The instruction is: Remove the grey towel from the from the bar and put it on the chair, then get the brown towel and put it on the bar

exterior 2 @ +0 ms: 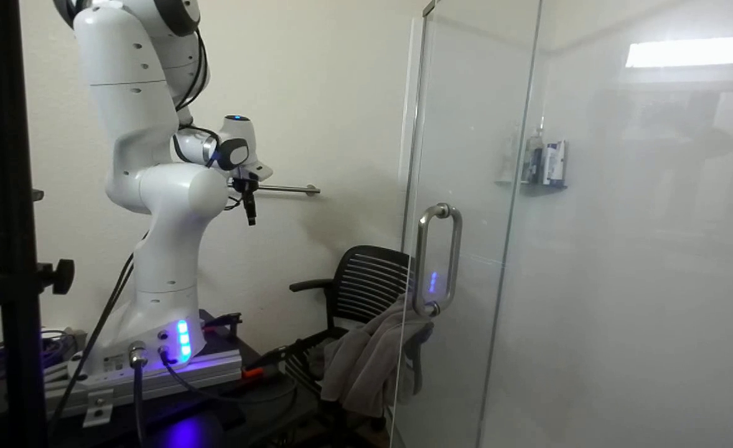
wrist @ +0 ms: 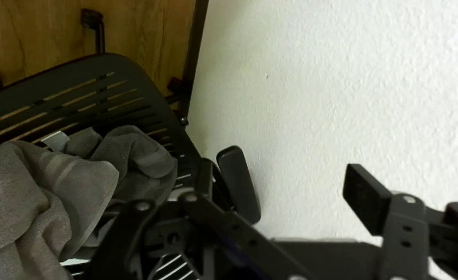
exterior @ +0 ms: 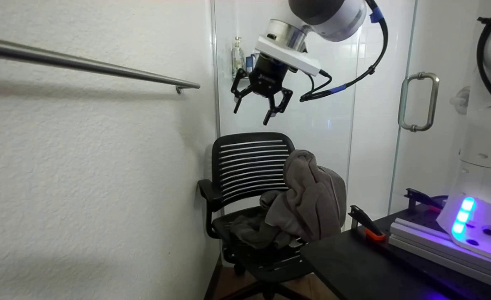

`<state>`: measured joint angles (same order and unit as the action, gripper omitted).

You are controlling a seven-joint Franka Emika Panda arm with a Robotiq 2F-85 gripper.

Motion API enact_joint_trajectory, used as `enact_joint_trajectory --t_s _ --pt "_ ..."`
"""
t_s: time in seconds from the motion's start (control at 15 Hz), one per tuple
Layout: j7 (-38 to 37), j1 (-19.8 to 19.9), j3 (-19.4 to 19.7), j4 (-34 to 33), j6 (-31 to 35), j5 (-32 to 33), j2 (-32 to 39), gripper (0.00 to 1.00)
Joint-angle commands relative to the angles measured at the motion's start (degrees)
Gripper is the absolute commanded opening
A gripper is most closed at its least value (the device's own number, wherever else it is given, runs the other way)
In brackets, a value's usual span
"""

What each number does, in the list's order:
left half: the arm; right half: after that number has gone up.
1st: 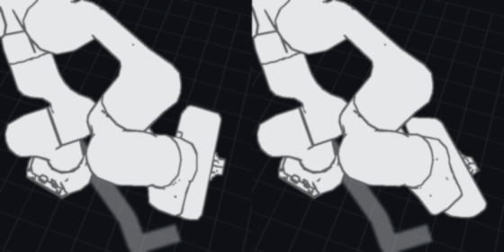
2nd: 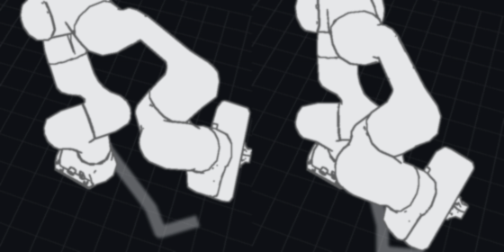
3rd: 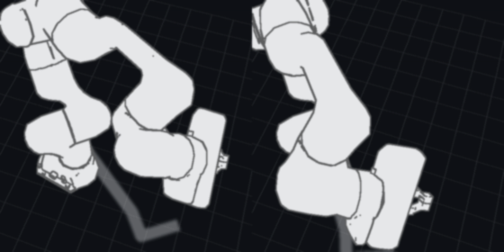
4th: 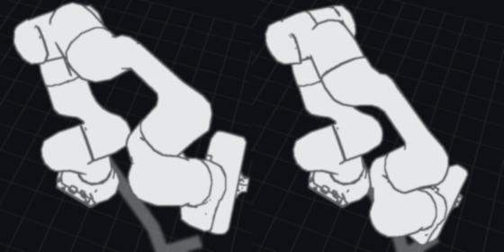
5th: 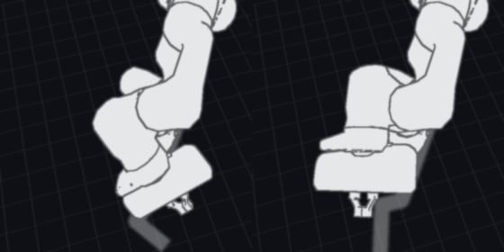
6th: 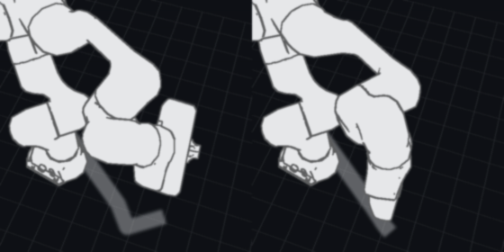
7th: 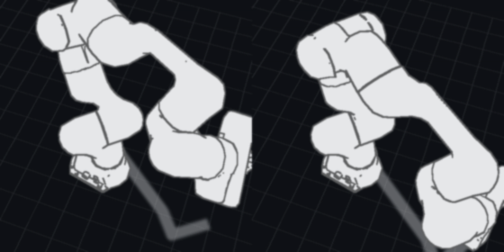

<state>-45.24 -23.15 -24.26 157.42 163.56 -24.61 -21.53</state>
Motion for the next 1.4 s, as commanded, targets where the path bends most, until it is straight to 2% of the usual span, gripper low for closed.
enact_joint_trajectory --t_s 0.0,0.13,0.27,0.33,0.4,0.53,0.6,0.67,1.0,1.2,1.33 --pt "-4.05 6.42 -3.12 1.9 -2.18 -2.4 -11.58 1.0" --pt "-5.77 9.52 -3.24 2.68 -3.83 -3.76 -18.18 1.0" --pt "-6.15 14.91 -3.0 1.79 -5.51 -4.81 -22.07 1.0" --pt "-6.93 8.94 -0.57 1.59 -2.41 -1.25 -17.5 1.0" --pt "-7.09 11.02 -0.49 1.55 -3.3 -1.3 -19.56 1.0" --pt "-7.22 12.64 -0.46 1.57 -4.3 -1.28 -21.39 1.0" --pt "-7.87 13.25 -2.31 1.58 -1.87 -1.0 -19.78 1.0" --pt "-10.98 16.61 -5.29 1.57 6.68 -0.55 -18.63 1.0" --pt "-15.87 21.33 3.4 -1.02 8.46 0.84 -21.93 1.0" --pt "-16.14 24.58 10.05 -0.44 6.76 0.45 -27.23 1.0" --pt "-17.35 27.52 12.62 0.8 6.5 -0.08 -31.57 1.0"
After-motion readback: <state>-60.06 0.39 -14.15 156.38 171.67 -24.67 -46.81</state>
